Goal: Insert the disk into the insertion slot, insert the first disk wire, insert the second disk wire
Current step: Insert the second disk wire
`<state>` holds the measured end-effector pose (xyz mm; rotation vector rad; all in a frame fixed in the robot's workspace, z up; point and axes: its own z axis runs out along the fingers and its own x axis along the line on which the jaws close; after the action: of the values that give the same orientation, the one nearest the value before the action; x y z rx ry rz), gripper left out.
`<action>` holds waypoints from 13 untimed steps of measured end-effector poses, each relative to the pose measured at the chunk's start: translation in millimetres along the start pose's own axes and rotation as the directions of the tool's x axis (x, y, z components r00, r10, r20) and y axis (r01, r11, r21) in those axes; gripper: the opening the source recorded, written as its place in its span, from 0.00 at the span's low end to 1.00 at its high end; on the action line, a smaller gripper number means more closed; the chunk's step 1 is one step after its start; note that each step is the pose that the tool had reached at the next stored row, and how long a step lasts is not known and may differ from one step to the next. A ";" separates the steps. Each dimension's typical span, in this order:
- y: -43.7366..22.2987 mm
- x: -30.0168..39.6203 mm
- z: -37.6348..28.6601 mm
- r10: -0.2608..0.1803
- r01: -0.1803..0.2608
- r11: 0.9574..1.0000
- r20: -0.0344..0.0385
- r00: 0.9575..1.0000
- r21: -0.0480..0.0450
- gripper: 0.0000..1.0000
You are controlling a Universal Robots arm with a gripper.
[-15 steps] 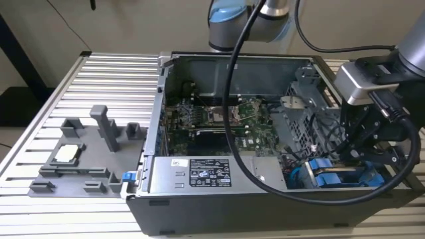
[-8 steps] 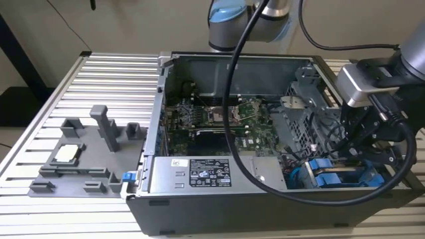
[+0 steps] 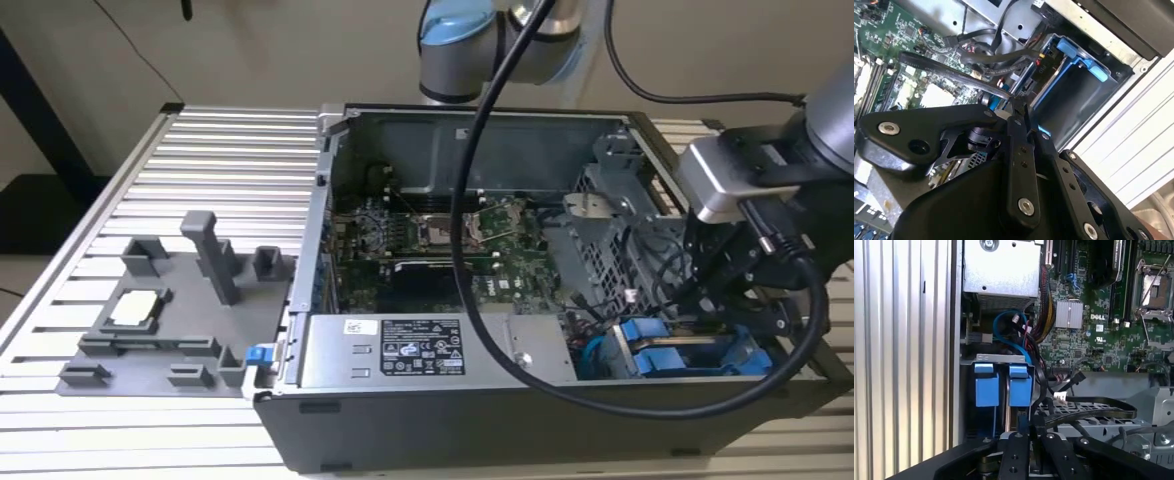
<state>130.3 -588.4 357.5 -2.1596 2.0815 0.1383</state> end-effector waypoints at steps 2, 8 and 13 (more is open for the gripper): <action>-0.9 0.2 0.4 0.001 -0.001 1.000 0.025 1.000 0.001 0.16; -1.9 1.3 0.6 0.003 -0.003 1.000 0.038 0.999 0.001 0.16; -3.0 6.3 1.2 0.009 -0.009 1.000 0.038 0.999 -0.007 0.16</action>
<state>133.6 -594.3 355.3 -2.1350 2.0731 0.1869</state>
